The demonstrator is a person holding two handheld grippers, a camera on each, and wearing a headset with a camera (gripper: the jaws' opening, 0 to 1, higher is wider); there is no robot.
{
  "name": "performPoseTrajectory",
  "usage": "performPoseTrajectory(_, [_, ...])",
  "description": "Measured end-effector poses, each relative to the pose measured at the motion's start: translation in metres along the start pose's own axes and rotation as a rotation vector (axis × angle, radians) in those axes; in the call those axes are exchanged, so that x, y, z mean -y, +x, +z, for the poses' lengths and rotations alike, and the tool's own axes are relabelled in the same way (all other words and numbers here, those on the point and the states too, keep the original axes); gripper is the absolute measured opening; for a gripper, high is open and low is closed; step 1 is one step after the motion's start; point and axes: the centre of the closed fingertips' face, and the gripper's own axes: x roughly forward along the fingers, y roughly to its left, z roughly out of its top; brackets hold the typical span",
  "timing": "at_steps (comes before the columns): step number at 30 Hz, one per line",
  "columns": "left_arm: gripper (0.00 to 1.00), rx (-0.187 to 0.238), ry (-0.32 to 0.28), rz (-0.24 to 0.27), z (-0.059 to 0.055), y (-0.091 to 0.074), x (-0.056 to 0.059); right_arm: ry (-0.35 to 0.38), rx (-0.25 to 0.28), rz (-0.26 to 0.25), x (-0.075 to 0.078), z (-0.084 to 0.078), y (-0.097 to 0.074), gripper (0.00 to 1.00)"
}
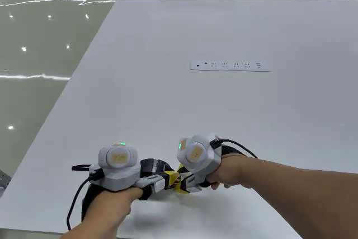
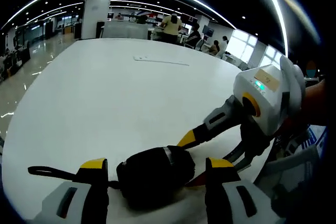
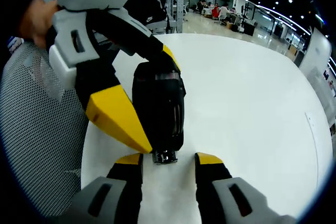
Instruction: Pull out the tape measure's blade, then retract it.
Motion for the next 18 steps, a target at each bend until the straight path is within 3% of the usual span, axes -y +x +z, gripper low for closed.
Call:
performPoseTrajectory(1, [0.78,0.023,0.003,-0.014,0.006,-0.002,-0.001,0.001,0.005,-0.004,0.0,0.0,-0.002,0.42])
performPoseTrajectory(2, [0.87,0.092,0.002,-0.05,0.019,-0.005,0.0,0.008,0.008,-0.005,-0.001,-0.001,-0.006,0.44])
performPoseTrajectory(3, [0.96,0.107,-0.014,-0.059,0.022,-0.007,-0.002,0.011,0.014,-0.012,0.0,-0.002,-0.01,0.46])
performPoseTrajectory(4, [0.98,0.077,-0.016,-0.052,0.019,-0.011,-0.008,0.017,0.029,-0.027,0.002,0.0,-0.014,0.48])
performPoseTrajectory(6, [1.0,0.119,-0.017,-0.084,0.03,-0.016,-0.012,0.063,0.063,-0.052,0.006,0.001,-0.025,0.55])
performPoseTrajectory(10, [1.0,0.138,0.061,-0.112,0.034,-0.03,-0.019,0.111,0.101,-0.09,0.009,-0.006,-0.05,0.62])
performPoseTrajectory(11, [1.0,0.153,0.089,-0.109,0.037,-0.033,-0.021,0.129,0.109,-0.097,0.009,-0.009,-0.056,0.63])
performPoseTrajectory(12, [1.0,0.195,0.14,-0.13,0.043,-0.039,-0.018,0.157,0.117,-0.108,0.008,-0.014,-0.064,0.64])
performPoseTrajectory(13, [1.0,0.221,0.15,-0.16,0.047,-0.043,-0.013,0.164,0.12,-0.117,0.008,-0.018,-0.069,0.65])
performPoseTrajectory(14, [1.0,0.227,0.132,-0.17,0.047,-0.045,-0.012,0.165,0.123,-0.125,0.008,-0.021,-0.073,0.67])
performPoseTrajectory(15, [1.0,0.173,0.114,-0.185,0.037,-0.046,-0.013,0.167,0.125,-0.149,0.009,-0.027,-0.081,0.68])
performPoseTrajectory(18, [1.0,0.156,0.138,-0.142,0.029,-0.046,-0.025,0.197,0.162,-0.205,0.012,-0.039,-0.1,0.72])
